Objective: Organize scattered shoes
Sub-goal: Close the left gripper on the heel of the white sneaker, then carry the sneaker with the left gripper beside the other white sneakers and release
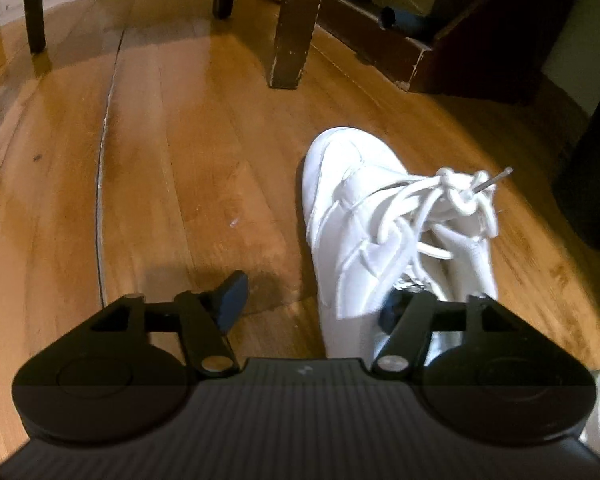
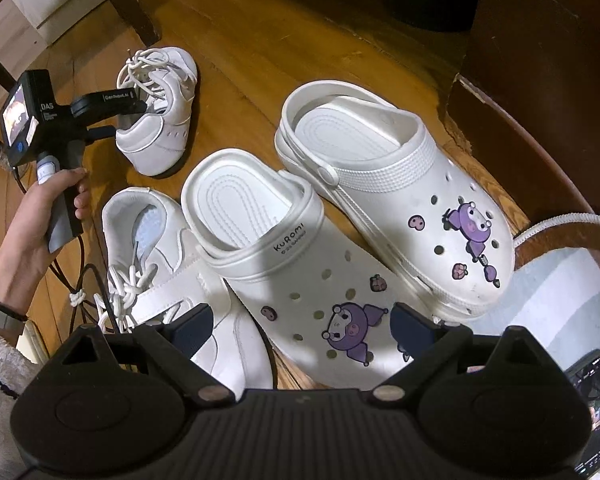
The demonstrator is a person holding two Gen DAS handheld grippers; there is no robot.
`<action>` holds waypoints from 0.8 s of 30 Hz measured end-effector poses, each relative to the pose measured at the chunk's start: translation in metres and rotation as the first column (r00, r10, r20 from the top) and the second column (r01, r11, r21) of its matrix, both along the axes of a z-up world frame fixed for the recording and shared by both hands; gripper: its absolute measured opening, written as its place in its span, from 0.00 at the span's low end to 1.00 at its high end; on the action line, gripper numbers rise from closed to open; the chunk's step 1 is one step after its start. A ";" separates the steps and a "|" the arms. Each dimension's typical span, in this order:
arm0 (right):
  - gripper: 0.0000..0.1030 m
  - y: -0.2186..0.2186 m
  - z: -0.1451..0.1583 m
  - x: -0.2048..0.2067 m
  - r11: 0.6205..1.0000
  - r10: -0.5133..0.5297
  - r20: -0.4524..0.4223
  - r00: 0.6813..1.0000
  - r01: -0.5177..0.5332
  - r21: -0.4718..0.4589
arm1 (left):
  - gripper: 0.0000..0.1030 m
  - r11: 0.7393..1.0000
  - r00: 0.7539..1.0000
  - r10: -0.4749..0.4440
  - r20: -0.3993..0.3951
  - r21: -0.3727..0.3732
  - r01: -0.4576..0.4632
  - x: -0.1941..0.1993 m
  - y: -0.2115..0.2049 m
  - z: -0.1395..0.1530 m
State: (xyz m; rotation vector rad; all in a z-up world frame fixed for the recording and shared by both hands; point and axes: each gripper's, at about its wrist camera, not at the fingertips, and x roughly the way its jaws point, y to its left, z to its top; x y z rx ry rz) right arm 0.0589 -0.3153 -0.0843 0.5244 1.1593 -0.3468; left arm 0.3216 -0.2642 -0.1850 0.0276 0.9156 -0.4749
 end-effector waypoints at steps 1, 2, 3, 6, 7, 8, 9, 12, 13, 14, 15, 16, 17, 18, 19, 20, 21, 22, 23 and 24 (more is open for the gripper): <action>0.93 0.000 0.000 0.000 1.000 0.000 -0.001 1.000 0.000 0.001 | 0.93 1.000 1.000 0.002 -0.007 -0.006 -0.002 0.003 0.001 -0.002; 0.93 0.000 0.000 0.000 1.000 0.001 -0.001 1.000 -0.001 0.001 | 0.87 0.998 1.000 -0.005 -0.030 -0.057 0.003 0.006 0.006 -0.003; 0.93 0.001 -0.001 0.000 1.000 0.001 -0.002 1.000 -0.001 0.002 | 0.77 0.994 0.999 -0.013 -0.052 -0.107 0.008 0.009 0.011 -0.004; 0.93 0.003 -0.001 -0.001 1.000 0.002 -0.010 1.000 -0.002 0.004 | 0.15 0.988 0.998 -0.044 -0.048 -0.153 0.036 0.002 0.013 0.007; 0.93 0.004 -0.002 -0.002 1.000 0.000 -0.010 1.000 0.000 0.005 | 0.15 0.992 0.999 -0.038 -0.038 -0.121 0.033 -0.002 0.012 0.012; 0.93 0.005 -0.002 -0.002 1.000 -0.002 -0.009 1.000 0.002 0.006 | 0.15 0.995 0.999 -0.033 -0.028 -0.090 0.030 -0.006 0.010 0.017; 0.93 0.005 -0.001 -0.003 1.000 -0.007 -0.004 1.000 0.007 0.012 | 0.15 0.997 0.999 -0.026 -0.025 -0.076 0.024 -0.010 0.012 0.021; 0.93 0.008 0.001 -0.005 0.999 -0.010 0.012 1.000 0.010 0.035 | 0.15 0.989 0.998 -0.002 -0.067 -0.149 -0.008 -0.014 0.038 0.031; 0.93 0.009 0.002 -0.005 0.999 -0.011 0.014 1.000 0.010 0.038 | 0.15 0.990 0.998 -0.007 -0.056 -0.143 -0.001 -0.018 0.044 0.035; 0.93 0.011 0.003 -0.005 0.999 -0.008 0.016 1.000 0.008 0.040 | 0.15 0.991 0.999 -0.010 -0.042 -0.137 0.004 -0.025 0.054 0.041; 0.93 0.013 0.005 -0.006 0.999 -0.005 0.021 1.000 0.004 0.043 | 0.16 0.991 0.999 -0.013 -0.029 -0.130 0.009 -0.032 0.064 0.047; 0.93 0.015 0.007 -0.006 0.999 0.003 0.030 1.000 -0.004 0.049 | 0.16 0.992 1.000 -0.015 -0.017 -0.124 0.013 -0.040 0.074 0.053; 0.93 0.017 0.008 -0.007 0.998 0.010 0.038 0.999 -0.012 0.057 | 0.16 0.993 1.000 -0.012 -0.010 -0.121 0.011 -0.047 0.085 0.058; 0.93 0.018 0.010 -0.007 0.998 0.016 0.046 0.999 -0.019 0.065 | 0.16 0.992 1.000 -0.004 -0.013 -0.123 0.003 -0.055 0.096 0.062; 0.93 0.019 0.011 -0.006 0.997 0.022 0.055 0.998 -0.026 0.075 | 0.16 0.992 1.000 0.003 -0.015 -0.124 -0.005 -0.062 0.107 0.066; 0.93 0.021 0.012 -0.006 0.996 0.028 0.065 0.998 -0.034 0.086 | 0.16 0.992 1.000 0.010 -0.020 -0.127 -0.013 -0.068 0.116 0.069; 0.93 0.024 0.013 -0.005 0.994 0.042 0.079 0.996 -0.050 0.102 | 0.16 0.990 0.999 0.021 -0.037 -0.136 -0.025 -0.073 0.125 0.071; 0.93 0.028 0.013 -0.005 0.991 0.055 0.089 0.995 -0.065 0.114 | 0.16 0.988 0.997 0.042 -0.066 -0.149 -0.052 -0.082 0.140 0.073; 0.93 0.031 0.013 -0.004 0.989 0.067 0.099 0.993 -0.079 0.127 | 0.17 0.985 0.994 0.060 -0.092 -0.155 -0.074 -0.091 0.153 0.075; 0.93 0.036 0.011 -0.004 0.985 0.087 0.105 0.991 -0.101 0.138 | 0.17 0.985 0.991 0.068 -0.111 -0.149 -0.085 -0.100 0.163 0.077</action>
